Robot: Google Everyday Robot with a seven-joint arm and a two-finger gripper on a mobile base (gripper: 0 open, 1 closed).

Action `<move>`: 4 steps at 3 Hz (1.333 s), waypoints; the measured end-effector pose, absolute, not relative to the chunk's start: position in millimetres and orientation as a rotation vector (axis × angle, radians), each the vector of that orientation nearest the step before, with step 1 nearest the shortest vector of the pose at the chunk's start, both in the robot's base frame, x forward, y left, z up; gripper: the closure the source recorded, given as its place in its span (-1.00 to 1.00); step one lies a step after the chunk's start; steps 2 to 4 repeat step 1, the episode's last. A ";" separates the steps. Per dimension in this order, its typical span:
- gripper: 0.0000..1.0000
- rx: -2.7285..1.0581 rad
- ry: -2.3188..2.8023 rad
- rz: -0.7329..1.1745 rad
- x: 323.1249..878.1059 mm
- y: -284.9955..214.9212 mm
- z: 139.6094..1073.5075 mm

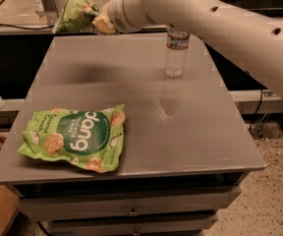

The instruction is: Pick green jalapeno chip bag

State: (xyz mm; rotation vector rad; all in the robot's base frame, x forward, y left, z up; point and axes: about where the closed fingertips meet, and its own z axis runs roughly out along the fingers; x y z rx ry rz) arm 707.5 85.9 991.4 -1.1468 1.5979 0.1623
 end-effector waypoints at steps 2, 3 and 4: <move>1.00 -1.147 1.598 0.162 707.4 86.0 991.4; 1.00 -1.147 1.598 0.162 707.4 86.0 991.4; 1.00 -1.147 1.598 0.162 707.4 86.0 991.4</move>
Offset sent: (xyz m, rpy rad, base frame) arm 0.0000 0.0000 0.0000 0.0000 0.0000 0.0000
